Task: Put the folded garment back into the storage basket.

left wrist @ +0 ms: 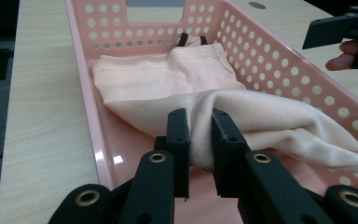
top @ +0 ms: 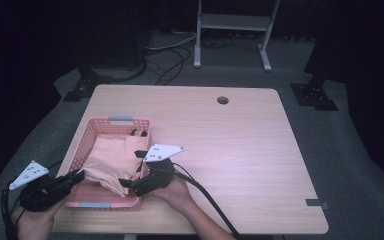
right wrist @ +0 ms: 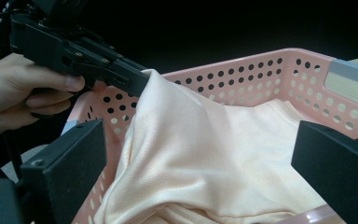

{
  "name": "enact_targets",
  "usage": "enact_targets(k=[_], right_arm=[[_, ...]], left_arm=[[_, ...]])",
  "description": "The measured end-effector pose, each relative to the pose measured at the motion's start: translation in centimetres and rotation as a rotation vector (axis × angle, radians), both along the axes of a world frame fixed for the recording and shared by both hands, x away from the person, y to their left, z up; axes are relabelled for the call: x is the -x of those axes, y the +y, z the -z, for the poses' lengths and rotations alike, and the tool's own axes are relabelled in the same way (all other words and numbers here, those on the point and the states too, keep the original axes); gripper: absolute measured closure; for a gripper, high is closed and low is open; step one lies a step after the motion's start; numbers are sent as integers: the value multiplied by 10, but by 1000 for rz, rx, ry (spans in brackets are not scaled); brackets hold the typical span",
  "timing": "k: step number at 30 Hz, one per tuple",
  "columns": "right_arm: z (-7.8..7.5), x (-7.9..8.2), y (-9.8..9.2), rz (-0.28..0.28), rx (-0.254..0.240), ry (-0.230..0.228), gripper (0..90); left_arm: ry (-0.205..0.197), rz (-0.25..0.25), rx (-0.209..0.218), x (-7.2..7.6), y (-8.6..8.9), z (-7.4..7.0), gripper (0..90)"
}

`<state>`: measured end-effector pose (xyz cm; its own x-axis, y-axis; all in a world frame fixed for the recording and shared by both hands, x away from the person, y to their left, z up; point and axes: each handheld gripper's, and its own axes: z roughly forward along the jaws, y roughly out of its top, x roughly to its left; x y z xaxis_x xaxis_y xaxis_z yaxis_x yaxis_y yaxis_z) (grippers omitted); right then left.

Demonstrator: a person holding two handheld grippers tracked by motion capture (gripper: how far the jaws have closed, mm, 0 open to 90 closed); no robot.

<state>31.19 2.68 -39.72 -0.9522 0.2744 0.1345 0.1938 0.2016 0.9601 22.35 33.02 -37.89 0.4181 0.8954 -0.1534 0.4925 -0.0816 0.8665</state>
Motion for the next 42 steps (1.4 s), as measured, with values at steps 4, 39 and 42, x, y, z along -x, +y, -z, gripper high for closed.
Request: enact_targets(k=[4,39,42], right_arm=[[-1,0,-1,-7,-2,1,18],[-3,1,-4,-18,-17,17,0],[-2,1,-4,-20,-14,18,0]], left_arm=[[0,0,-6,1,0,0,798],[24,19,-29,2,-1,-3,573],[17,12,-23,1,0,-2,486]])
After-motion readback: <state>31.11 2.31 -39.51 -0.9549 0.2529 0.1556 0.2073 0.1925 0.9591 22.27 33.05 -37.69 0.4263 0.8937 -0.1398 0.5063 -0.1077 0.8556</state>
